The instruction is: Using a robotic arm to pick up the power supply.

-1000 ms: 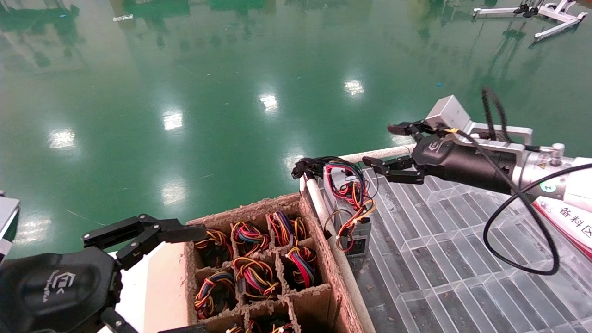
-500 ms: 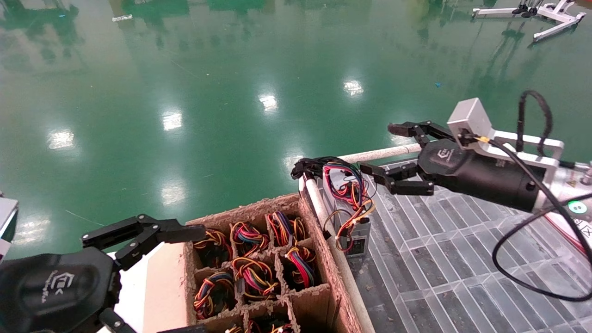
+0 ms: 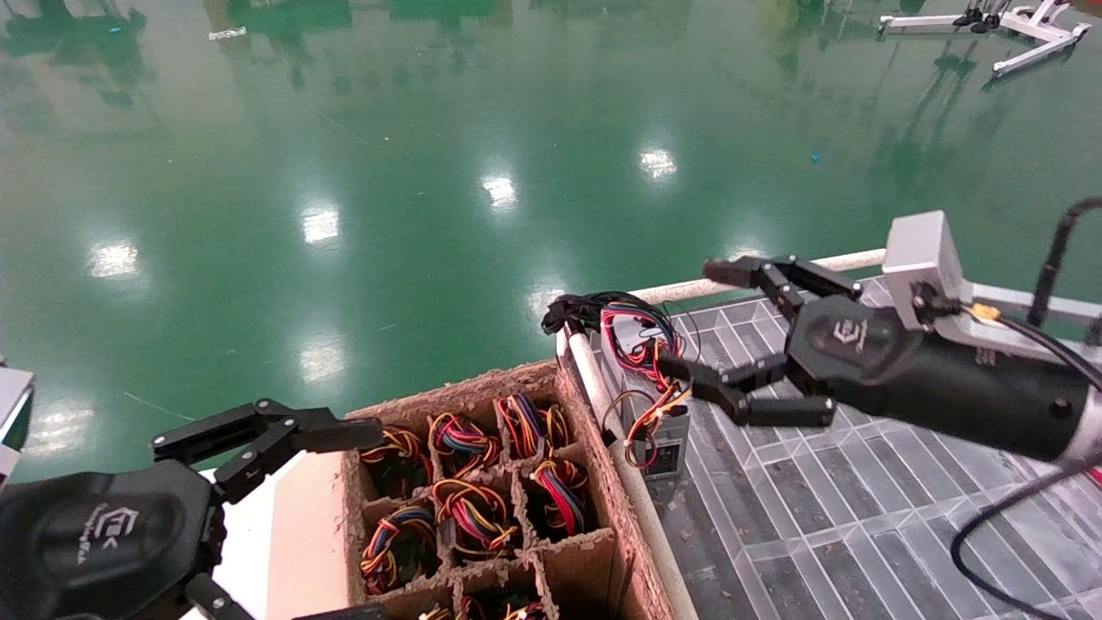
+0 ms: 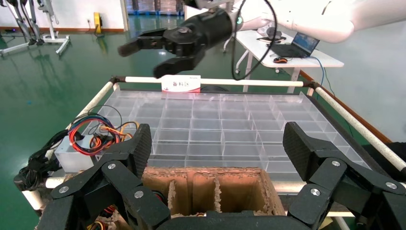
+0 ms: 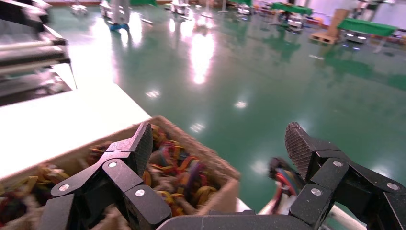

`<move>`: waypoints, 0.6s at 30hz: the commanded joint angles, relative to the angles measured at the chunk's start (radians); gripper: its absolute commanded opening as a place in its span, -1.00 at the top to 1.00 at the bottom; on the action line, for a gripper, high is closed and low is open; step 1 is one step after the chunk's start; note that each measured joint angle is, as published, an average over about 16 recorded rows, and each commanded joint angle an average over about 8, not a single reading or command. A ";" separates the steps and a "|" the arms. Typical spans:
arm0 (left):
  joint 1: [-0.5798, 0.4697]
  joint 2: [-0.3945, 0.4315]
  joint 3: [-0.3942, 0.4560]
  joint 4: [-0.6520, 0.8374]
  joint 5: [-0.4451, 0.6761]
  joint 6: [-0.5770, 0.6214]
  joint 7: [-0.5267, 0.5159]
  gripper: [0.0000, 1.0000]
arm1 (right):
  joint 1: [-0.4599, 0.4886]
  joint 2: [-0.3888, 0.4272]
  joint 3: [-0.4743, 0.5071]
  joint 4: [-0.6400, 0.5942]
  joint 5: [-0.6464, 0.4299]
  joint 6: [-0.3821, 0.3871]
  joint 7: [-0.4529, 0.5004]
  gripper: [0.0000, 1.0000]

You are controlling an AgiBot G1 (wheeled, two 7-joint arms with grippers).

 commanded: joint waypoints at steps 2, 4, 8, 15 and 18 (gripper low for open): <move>0.000 0.000 0.000 0.000 0.000 0.000 0.000 -1.00 | -0.037 0.022 0.009 0.064 0.030 -0.015 0.031 -1.00; 0.000 0.000 0.000 0.000 0.000 0.000 0.000 -1.00 | -0.061 0.036 0.014 0.106 0.051 -0.024 0.051 -1.00; 0.000 0.000 0.000 0.000 0.000 0.000 0.000 -1.00 | -0.110 0.066 0.026 0.191 0.091 -0.044 0.093 -1.00; 0.000 0.000 0.000 0.000 0.000 0.000 0.000 -1.00 | -0.195 0.117 0.046 0.340 0.162 -0.078 0.165 -1.00; 0.000 0.000 0.000 0.000 0.000 0.000 0.000 -1.00 | -0.230 0.138 0.054 0.400 0.191 -0.091 0.194 -1.00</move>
